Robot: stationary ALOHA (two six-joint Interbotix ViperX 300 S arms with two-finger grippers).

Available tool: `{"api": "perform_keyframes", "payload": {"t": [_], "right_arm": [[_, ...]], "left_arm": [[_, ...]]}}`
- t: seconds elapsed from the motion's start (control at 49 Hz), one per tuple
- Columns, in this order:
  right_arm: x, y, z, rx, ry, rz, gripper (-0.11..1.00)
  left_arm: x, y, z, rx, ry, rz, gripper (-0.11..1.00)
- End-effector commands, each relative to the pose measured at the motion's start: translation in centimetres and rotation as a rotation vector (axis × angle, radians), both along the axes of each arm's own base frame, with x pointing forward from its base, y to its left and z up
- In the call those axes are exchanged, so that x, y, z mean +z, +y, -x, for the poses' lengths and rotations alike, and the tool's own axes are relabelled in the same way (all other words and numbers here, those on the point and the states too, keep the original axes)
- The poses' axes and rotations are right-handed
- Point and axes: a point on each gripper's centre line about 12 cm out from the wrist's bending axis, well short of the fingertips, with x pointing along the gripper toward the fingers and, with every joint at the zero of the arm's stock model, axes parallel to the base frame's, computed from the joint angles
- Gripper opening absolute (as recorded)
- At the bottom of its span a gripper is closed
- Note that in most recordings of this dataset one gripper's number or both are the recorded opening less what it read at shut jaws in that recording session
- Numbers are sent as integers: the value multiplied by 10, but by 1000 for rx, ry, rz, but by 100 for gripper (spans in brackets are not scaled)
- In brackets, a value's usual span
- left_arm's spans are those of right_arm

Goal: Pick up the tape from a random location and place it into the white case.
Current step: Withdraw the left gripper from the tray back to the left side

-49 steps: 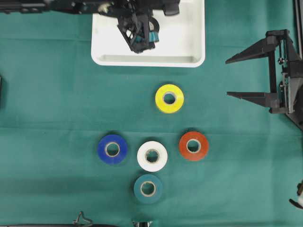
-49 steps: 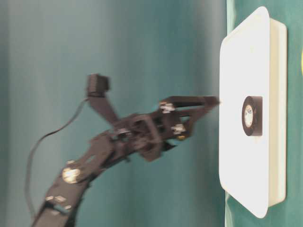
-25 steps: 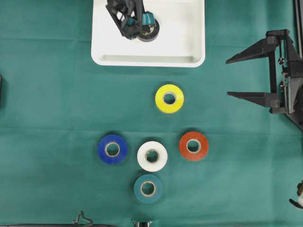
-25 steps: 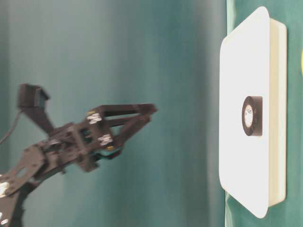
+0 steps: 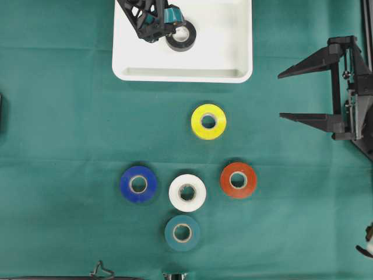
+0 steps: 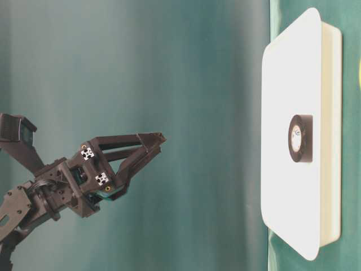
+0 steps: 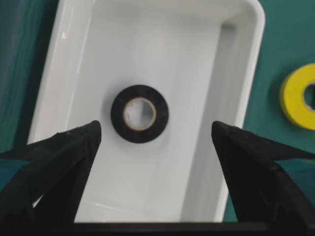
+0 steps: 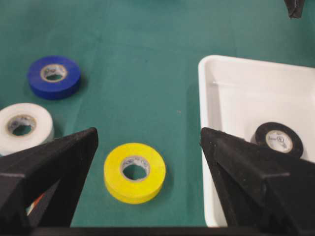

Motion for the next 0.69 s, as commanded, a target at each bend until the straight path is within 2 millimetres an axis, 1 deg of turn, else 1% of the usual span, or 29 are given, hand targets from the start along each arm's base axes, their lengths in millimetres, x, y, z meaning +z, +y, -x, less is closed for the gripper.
{"api": "perform_keyframes", "payload": {"t": [0.0, 0.143, 0.306, 0.367, 0.51, 0.612, 0.673], "right_arm": [[11, 0, -3, 0, -31, 0, 93], [12, 0, -3, 0, -32, 0, 93], [12, 0, -3, 2, -32, 0, 93], [13, 0, -3, 2, -35, 0, 93], [13, 0, -4, 0, -35, -1, 93], [14, 0, -4, 0, -37, -1, 93], [14, 0, -4, 0, -37, 0, 93]], "left_arm": [[19, -2, 5, -2, -44, -18, 97], [17, -12, 5, -25, -38, -16, 97], [12, -36, 3, -77, -26, -10, 97], [11, -47, 4, -101, -21, -5, 97], [4, -80, 5, -175, -4, 4, 97], [2, -105, 5, -236, -4, 5, 97], [3, -116, 6, -261, -15, 4, 97]]}}
